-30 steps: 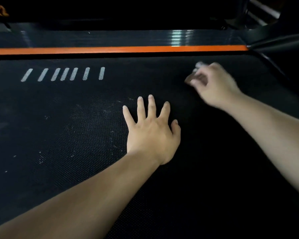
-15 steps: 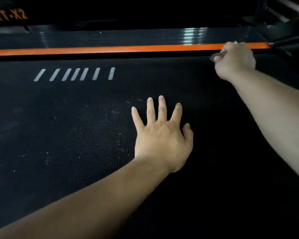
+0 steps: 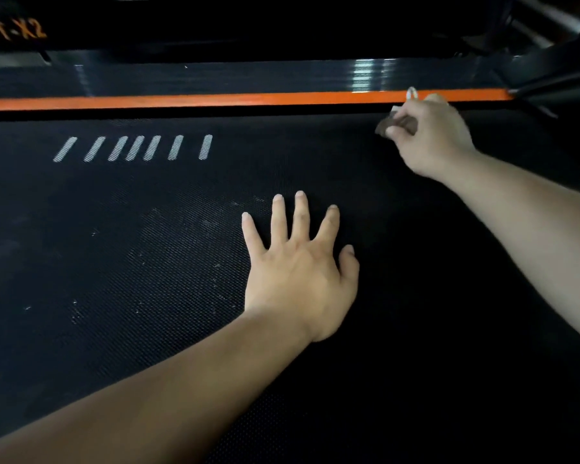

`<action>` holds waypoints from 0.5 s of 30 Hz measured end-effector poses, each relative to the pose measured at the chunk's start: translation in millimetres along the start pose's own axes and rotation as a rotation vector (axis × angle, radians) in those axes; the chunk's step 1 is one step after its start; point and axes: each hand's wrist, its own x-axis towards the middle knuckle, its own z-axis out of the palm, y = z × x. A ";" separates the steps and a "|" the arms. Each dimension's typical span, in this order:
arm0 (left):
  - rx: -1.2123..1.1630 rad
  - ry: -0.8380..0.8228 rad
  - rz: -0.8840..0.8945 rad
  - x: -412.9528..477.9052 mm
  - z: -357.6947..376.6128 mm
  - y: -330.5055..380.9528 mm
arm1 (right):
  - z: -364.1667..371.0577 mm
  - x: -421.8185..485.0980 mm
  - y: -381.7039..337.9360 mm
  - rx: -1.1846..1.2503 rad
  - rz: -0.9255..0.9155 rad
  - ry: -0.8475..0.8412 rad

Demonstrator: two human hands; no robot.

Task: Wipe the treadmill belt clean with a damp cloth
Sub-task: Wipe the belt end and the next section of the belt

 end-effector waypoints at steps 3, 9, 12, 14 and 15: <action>-0.001 0.002 0.002 0.3 -0.1 -0.2 | -11.2 4.8 20.2 -0.066 0.028 0.000; 0.000 0.004 -0.002 -0.2 0.5 0.4 | -14.3 1.9 18.7 -0.034 0.243 0.042; 0.006 -0.002 -0.006 0.7 -0.4 1.0 | -13.0 -23.4 14.5 0.053 -0.002 -0.055; 0.003 -0.010 -0.002 -0.3 0.0 0.8 | -23.0 -10.7 31.5 -0.041 0.112 -0.008; -0.003 -0.006 0.003 -0.3 0.2 1.4 | -31.0 -3.1 41.3 -0.059 0.251 0.021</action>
